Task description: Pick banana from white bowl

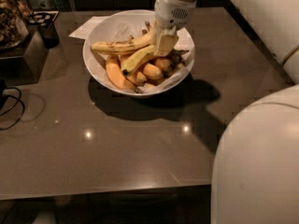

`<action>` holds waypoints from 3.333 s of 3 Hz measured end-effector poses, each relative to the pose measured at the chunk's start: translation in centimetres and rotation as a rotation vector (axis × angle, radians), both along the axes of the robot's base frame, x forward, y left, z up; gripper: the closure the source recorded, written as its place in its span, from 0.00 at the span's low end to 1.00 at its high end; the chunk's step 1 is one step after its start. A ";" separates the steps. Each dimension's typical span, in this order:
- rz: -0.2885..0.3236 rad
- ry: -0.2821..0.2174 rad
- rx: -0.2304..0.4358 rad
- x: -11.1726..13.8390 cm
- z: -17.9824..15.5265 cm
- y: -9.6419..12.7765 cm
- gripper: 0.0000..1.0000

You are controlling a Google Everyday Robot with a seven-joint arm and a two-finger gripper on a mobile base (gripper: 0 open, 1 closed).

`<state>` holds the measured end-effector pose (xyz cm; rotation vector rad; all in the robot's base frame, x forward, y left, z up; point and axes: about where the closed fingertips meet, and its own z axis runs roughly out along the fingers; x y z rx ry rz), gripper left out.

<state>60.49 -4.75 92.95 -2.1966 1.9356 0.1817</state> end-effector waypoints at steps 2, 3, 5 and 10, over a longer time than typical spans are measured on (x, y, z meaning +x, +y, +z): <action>-0.001 -0.001 0.000 0.1 0.0 0.0 1.00; -0.016 -0.053 0.034 0.3 1.4 0.1 1.00; -0.039 -0.116 0.087 -0.5 4.6 -0.8 1.00; 0.004 -0.301 0.177 -1.1 12.5 1.8 1.00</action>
Offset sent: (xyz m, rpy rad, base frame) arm 0.0005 -0.0003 0.0003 -0.0001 -0.0005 -0.0006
